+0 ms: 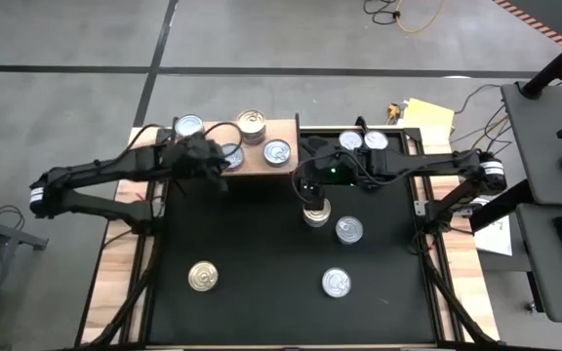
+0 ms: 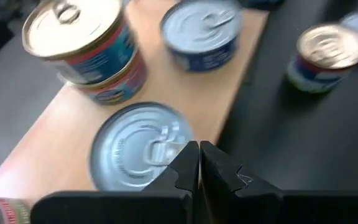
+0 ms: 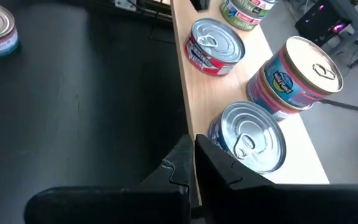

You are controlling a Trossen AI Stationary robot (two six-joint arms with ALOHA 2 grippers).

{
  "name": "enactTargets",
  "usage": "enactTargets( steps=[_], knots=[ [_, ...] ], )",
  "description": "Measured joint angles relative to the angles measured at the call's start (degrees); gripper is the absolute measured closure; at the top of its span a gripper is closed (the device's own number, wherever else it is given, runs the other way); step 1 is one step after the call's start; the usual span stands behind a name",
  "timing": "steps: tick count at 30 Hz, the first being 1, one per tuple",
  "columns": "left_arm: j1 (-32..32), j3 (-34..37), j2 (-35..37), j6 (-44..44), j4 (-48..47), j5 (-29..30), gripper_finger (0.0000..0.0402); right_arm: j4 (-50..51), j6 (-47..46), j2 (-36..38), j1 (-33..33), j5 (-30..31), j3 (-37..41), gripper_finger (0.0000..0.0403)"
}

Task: Stack canned seafood by type on shelf
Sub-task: Put the red tuna can on the shelf

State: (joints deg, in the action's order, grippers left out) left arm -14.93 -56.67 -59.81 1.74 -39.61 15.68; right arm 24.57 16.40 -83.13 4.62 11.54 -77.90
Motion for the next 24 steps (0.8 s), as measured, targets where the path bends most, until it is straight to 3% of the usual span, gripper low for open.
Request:
enactTargets(
  steps=[9, 24],
  knots=[
    [-4.9, -3.3, -5.7, -4.5, -5.7, -1.4, 0.0401, 0.2, 0.6, 0.2, 0.0, 0.0, 1.2, 0.0394],
    [-5.5, -3.0, -8.2, -5.2, -6.5, 1.7, 0.0401, 0.2, 1.6, 0.2, 0.0, 0.1, 1.3, 0.0394]
  ],
)
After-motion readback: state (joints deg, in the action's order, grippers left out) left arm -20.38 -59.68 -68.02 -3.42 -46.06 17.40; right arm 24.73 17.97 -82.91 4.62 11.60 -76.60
